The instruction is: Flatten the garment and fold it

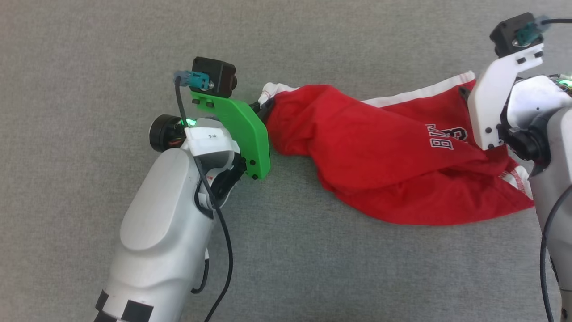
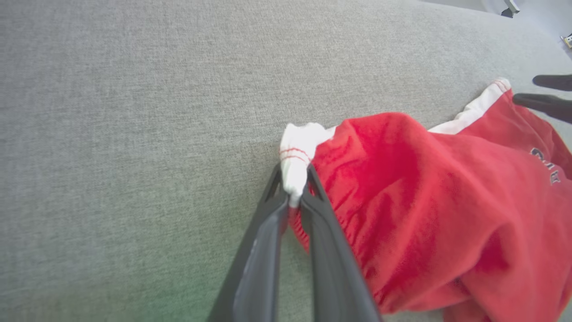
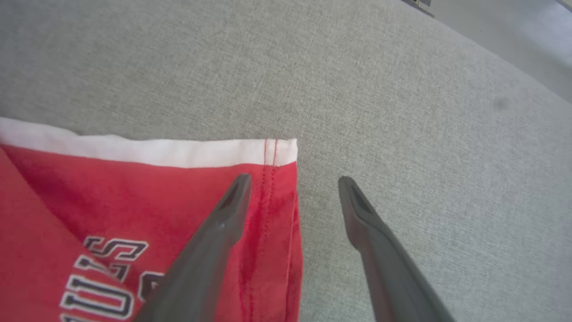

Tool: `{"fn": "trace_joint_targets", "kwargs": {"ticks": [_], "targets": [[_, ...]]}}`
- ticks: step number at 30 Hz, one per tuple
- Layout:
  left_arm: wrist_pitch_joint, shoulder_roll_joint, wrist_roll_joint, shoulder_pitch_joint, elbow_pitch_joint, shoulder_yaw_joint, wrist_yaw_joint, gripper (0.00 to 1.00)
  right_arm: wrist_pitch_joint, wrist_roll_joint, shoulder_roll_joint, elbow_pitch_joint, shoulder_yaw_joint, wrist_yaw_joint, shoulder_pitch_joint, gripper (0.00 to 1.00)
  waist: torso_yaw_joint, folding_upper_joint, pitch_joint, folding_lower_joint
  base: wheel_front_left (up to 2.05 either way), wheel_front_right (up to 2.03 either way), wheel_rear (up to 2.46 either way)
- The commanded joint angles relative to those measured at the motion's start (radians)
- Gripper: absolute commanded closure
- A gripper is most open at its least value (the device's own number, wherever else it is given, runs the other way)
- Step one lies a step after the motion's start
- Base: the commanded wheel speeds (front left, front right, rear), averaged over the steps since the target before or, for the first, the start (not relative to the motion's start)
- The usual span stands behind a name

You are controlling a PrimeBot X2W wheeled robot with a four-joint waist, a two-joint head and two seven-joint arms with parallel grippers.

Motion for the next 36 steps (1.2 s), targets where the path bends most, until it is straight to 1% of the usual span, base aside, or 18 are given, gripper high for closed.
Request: {"fn": "trace_joint_targets", "kwargs": {"ticks": [1,6,10,11,12,14,16,22,28,30,34,36], "targets": [[0.004,-0.002,-0.013,0.016,-0.015,0.0,0.005,1.0,0.005,-0.002,-0.005,0.008,0.013,-0.002,-0.022,0.0,0.023,0.0,0.03,-0.0001,0.0,0.0,0.0],[0.013,-0.002,-0.02,0.031,-0.061,-0.006,0.013,1.0,0.037,0.006,-0.022,0.056,0.08,-0.002,-0.043,0.0,0.031,0.0,0.048,-0.0001,0.0,0.0,0.0],[0.014,-0.001,-0.024,0.04,-0.072,-0.007,0.018,1.0,0.107,0.034,-0.035,0.089,0.115,-0.002,-0.043,0.0,0.028,0.0,0.047,-0.0001,0.0,0.0,0.0],[0.014,-0.001,-0.025,0.042,-0.072,-0.007,0.019,1.0,0.125,0.041,-0.036,0.096,0.112,-0.002,-0.042,0.13,0.027,0.0,0.045,-0.0001,0.0,0.0,0.0],[0.014,-0.001,-0.026,0.044,-0.073,-0.008,0.02,1.0,0.141,0.048,-0.036,0.099,0.109,-0.002,-0.043,1.0,0.026,0.0,0.043,-0.0001,0.0,0.0,0.0],[0.012,-0.001,-0.029,0.047,-0.072,-0.008,0.021,1.0,0.153,0.058,-0.036,0.098,0.099,-0.002,-0.045,1.0,0.023,0.0,0.037,-0.0001,0.0,0.0,0.0],[0.006,-0.001,-0.034,0.048,-0.069,-0.006,0.02,1.0,0.139,0.066,-0.028,0.089,0.072,-0.002,-0.048,1.0,0.019,0.0,0.028,-0.0001,0.0,0.0,0.0],[-0.02,0.002,-0.064,0.039,-0.053,0.018,0.011,1.0,0.028,0.103,0.027,0.056,-0.032,-0.002,-0.062,1.0,0.002,0.0,-0.046,-0.0001,0.0,0.0,0.0],[-0.045,0.007,-0.119,-0.005,-0.038,0.064,-0.005,1.0,-0.056,0.187,0.049,0.006,-0.094,-0.002,-0.063,1.0,-0.022,0.0,-0.188,-0.0001,0.0,0.0,0.0],[-0.053,0.015,-0.131,-0.031,-0.03,0.081,-0.009,1.0,-0.08,0.241,0.056,-0.012,-0.118,-0.002,-0.063,1.0,-0.033,0.0,-0.25,-0.0001,0.0,0.0,0.0],[-0.066,0.025,-0.153,-0.086,-0.024,0.119,-0.006,1.0,-0.101,0.321,0.062,-0.049,-0.159,-0.002,-0.067,1.0,-0.052,0.0,-0.341,-0.0001,0.0,0.0,0.0],[-0.072,0.039,-0.145,-0.112,-0.021,0.128,-0.002,1.0,-0.107,0.349,0.062,-0.064,-0.177,-0.002,-0.067,1.0,-0.06,0.0,-0.384,-0.0001,0.0,0.0,0.0]]}}
